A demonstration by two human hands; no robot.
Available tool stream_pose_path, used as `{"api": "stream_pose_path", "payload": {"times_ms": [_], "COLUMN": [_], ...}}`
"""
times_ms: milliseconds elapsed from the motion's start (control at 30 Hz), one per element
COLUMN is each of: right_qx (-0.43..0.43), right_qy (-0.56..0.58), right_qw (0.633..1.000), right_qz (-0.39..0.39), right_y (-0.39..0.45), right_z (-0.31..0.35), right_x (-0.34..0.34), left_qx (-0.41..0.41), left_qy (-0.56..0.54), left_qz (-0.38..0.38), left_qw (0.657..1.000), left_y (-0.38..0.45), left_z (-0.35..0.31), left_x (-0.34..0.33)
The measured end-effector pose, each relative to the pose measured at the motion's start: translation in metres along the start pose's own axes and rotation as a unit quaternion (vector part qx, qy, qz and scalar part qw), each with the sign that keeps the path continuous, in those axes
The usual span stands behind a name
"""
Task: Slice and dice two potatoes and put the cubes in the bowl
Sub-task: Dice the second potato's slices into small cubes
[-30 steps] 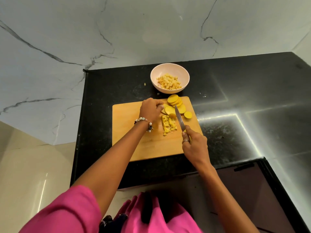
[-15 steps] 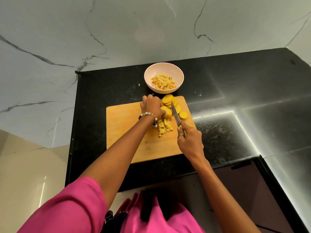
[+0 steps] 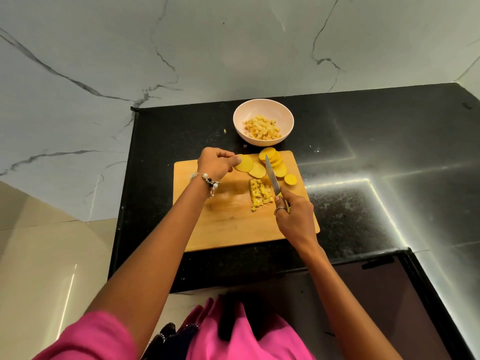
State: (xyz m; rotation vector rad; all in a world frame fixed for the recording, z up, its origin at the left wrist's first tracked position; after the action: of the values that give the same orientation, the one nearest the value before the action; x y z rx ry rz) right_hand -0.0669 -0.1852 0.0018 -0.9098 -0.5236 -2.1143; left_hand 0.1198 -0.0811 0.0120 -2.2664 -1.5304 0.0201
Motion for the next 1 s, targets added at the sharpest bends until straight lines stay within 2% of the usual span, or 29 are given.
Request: {"api": "stream_pose_path", "payload": {"times_ms": [133, 267, 333, 400, 500, 567, 700, 1000], "right_qx": [0.019, 0.029, 0.037, 0.051, 0.058, 0.062, 0.061, 0.055], "right_qy": [0.019, 0.028, 0.02, 0.006, -0.037, -0.086, -0.151, -0.214], "right_qw": [1.0, 0.998, 0.998, 0.997, 0.995, 0.991, 0.98, 0.965], "right_qz": [0.017, 0.048, 0.056, 0.061, 0.072, 0.087, 0.115, 0.14], "right_y": [-0.005, -0.01, -0.013, -0.016, -0.02, -0.022, -0.027, -0.027], "right_z": [0.012, 0.026, 0.032, 0.037, 0.041, 0.043, 0.047, 0.062], "right_x": [-0.011, -0.023, -0.027, -0.031, -0.036, -0.041, -0.051, -0.067], "left_qx": [0.047, 0.073, 0.051, 0.016, -0.036, -0.075, -0.143, -0.195], "left_qy": [-0.068, -0.047, 0.016, 0.126, 0.334, 0.386, 0.395, 0.36], "left_qz": [-0.053, -0.089, -0.068, -0.039, -0.048, -0.047, 0.03, -0.014], "left_qw": [0.995, 0.992, 0.996, 0.991, 0.941, 0.918, 0.907, 0.912], "left_y": [-0.02, -0.037, -0.041, -0.044, -0.045, -0.042, -0.031, -0.026], "left_z": [0.034, 0.065, 0.07, 0.068, 0.06, 0.057, 0.061, 0.071], "left_x": [0.027, 0.035, 0.033, 0.03, 0.038, 0.043, 0.037, 0.03]}}
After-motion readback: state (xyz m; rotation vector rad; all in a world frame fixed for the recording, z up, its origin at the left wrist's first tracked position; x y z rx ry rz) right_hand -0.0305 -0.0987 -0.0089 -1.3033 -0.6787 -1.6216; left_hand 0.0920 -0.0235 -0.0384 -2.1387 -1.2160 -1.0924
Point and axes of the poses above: each hand's wrist, its own y-axis towards the middle knuckle, its own x-axis out of the back of the hand, z = x × y, the point moved 3 cm from there along y, towards the middle knuckle, and after that the axes turned 7 degrees about -y, right-handed, at the moved point
